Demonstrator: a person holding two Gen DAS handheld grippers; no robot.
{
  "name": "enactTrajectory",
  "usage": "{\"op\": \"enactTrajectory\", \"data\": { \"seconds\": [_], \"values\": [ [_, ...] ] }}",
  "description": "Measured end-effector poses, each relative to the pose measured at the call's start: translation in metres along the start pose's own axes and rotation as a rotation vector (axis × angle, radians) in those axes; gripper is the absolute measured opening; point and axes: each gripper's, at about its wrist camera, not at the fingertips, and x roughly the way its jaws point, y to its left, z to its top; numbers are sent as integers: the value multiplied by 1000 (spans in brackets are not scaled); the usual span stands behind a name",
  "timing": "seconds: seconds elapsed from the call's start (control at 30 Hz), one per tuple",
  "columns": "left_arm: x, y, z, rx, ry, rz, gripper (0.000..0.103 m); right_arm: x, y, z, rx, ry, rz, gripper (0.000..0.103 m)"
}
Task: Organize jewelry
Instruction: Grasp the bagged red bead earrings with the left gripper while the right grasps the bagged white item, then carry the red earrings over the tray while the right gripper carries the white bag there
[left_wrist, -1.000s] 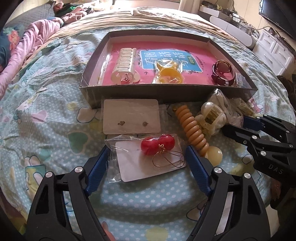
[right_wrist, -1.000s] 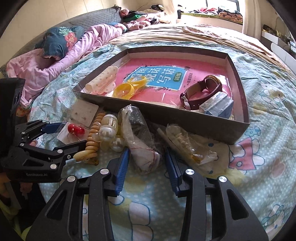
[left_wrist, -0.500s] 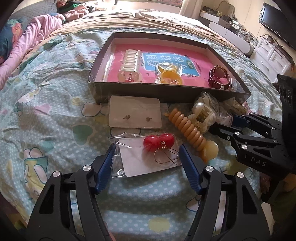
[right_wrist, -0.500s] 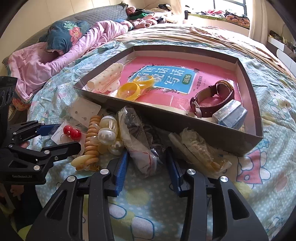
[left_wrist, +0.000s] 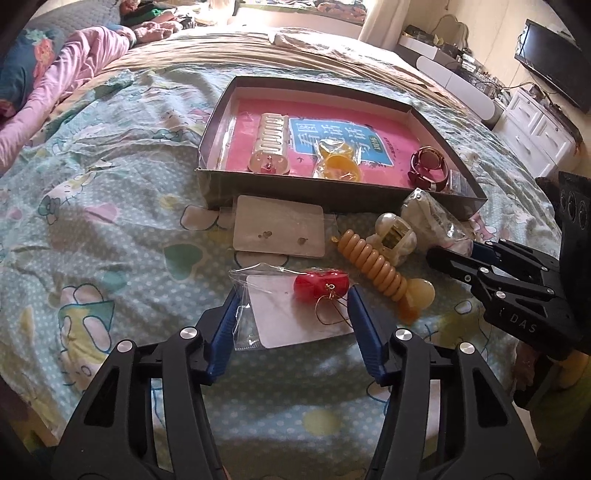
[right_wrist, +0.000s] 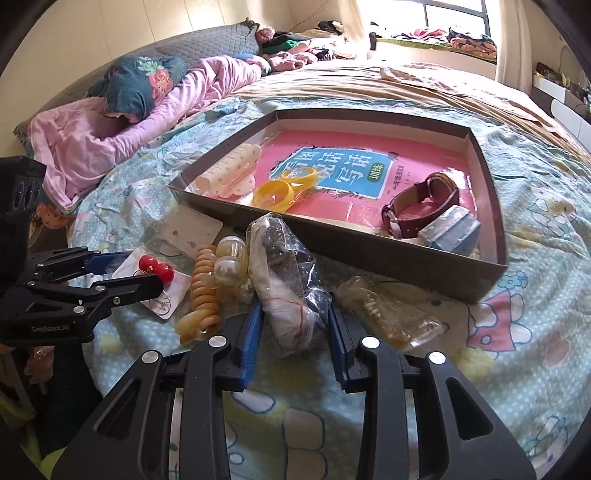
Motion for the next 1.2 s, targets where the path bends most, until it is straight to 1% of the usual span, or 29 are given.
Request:
{"op": "enactTrajectory", "data": {
  "seconds": [0.23,0.43,0.63,0.97,1.2],
  "values": [
    [-24,3,5,-20,-62,-14,48,-30,-1,-1,18,-52,-18,31],
    [-44,5,12,-35,-117,-13,48,-52,2,1,12,-97,-11,31],
    [-58,11,22,-55,-157,-14,48,-66,5,10,-5,-137,0,31],
    [-64,8,44,-55,-197,-27,48,-71,5,33,-6,-187,-4,31],
    [-57,0,64,-42,-211,-41,48,-70,-4,46,10,-211,-24,31]
  ]
}}
